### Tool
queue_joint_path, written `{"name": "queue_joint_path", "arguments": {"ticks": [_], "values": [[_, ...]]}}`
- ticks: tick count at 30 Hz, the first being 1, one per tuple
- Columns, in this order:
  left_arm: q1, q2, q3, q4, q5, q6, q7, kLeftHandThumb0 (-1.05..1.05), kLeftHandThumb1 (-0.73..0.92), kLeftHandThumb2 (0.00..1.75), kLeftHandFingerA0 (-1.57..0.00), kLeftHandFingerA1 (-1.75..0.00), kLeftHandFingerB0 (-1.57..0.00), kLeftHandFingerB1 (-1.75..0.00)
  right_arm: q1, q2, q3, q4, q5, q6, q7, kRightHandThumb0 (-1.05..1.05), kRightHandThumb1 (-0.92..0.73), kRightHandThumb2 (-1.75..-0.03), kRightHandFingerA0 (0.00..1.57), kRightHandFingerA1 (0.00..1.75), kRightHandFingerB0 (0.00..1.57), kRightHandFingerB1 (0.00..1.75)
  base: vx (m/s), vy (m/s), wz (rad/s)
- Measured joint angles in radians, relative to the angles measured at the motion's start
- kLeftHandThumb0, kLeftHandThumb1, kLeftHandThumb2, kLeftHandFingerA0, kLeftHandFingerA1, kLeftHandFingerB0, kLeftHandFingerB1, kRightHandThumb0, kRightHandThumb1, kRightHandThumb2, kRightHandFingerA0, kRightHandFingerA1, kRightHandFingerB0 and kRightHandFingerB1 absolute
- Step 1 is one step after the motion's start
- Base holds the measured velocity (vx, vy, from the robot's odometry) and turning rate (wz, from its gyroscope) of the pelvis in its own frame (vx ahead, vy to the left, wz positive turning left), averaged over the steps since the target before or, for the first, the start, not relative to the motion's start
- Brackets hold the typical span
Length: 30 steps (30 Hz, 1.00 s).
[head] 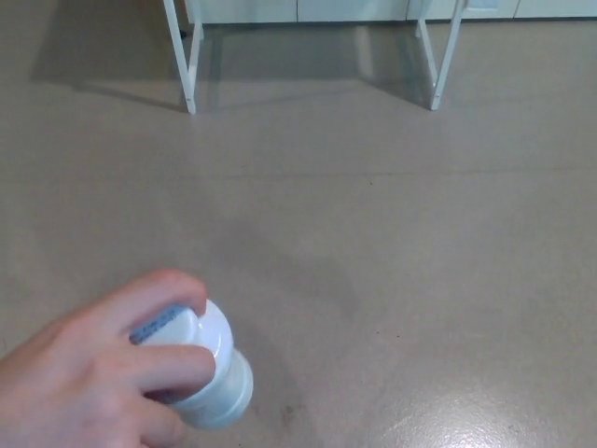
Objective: The robot picks up a bottle from a person using its left hand and walk towards the table in frontand put the bottle on the table.
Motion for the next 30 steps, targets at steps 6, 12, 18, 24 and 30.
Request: {"name": "queue_joint_path", "arguments": {"ticks": [6, 12, 18, 24, 30], "values": [[0.012, 0.000, 0.023, -0.015, -0.014, -0.019, -0.038, -0.37, 0.46, 0.56, -0.23, -0.41, -0.09, -0.23, 0.000, 0.000, 0.000, 0.000, 0.000, -0.005, 0.009, -0.49, -0.70, -0.61, 0.59, 0.42, 0.41, 0.35, 0.00, 0.000, 0.00], [0.116, -0.015, 0.047, -0.214, -0.070, -0.038, -0.132, -0.60, 0.38, 0.70, -0.11, -0.44, -0.07, -0.21, 0.013, -0.002, 0.001, 0.000, 0.000, -0.009, 0.013, -0.51, -0.70, -0.61, 0.58, 0.42, 0.42, 0.35, 0.00, 0.000, 0.00], [0.225, -0.014, 0.044, -0.485, -0.113, -0.039, -0.193, -0.49, 0.33, 0.72, -0.04, -0.42, -0.03, -0.14, 0.011, -0.001, 0.002, 0.000, -0.001, -0.010, 0.015, -0.52, -0.71, -0.62, 0.57, 0.43, 0.40, 0.35, 0.00, 0.000, 0.00], [0.310, -0.007, 0.041, -0.750, -0.152, -0.038, -0.234, -0.47, 0.32, 0.71, -0.01, -0.32, 0.00, -0.15, 0.011, -0.001, 0.005, 0.001, -0.002, -0.010, 0.016, -0.51, -0.70, -0.61, 0.56, 0.42, 0.40, 0.35, 0.00, 0.000, 0.00], [0.360, 0.008, 0.028, -1.015, -0.191, -0.034, -0.273, -0.49, 0.33, 0.74, 0.00, -0.34, 0.00, -0.21, 0.011, -0.001, 0.008, 0.002, -0.002, -0.010, 0.021, -0.57, -0.57, -0.88, 0.51, 0.56, 0.34, 0.49, 0.00, 0.000, 0.00]]}}
